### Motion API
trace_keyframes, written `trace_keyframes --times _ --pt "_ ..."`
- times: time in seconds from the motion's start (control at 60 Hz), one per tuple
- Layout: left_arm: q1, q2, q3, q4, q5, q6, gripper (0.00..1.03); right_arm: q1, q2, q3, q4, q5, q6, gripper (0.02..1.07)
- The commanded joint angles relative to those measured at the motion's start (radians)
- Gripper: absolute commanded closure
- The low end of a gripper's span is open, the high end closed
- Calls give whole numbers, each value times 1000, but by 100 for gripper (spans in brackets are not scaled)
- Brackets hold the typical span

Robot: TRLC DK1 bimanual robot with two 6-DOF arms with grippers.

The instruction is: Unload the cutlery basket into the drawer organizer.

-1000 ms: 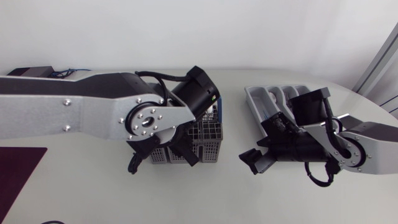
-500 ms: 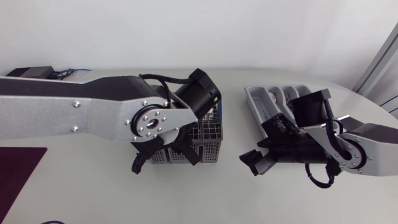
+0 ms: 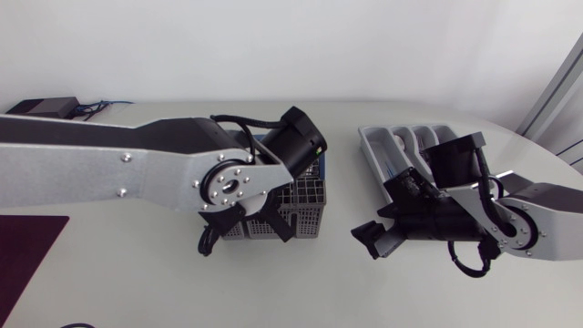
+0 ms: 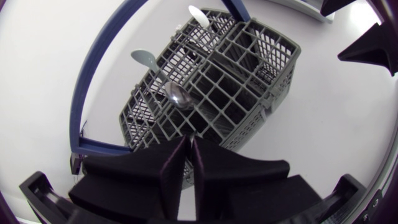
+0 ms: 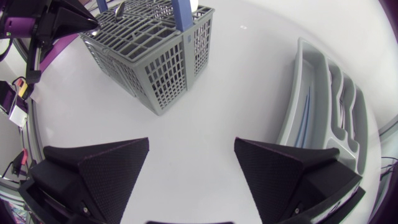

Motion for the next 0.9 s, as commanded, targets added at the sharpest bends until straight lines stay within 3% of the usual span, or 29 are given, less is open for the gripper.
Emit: trace_keyframes --times 0.0,0.317,0.883 --pt "-21 -23 -30 10 -33 4 91 -4 -11 -26 3 -5 -15 8" --pt "-61 -75 -61 33 -106 47 91 10 -22 -12 1 -2 -13 9" --pt "-62 -258 -52 36 -172 165 91 62 -103 26 -43 13 -12 8"
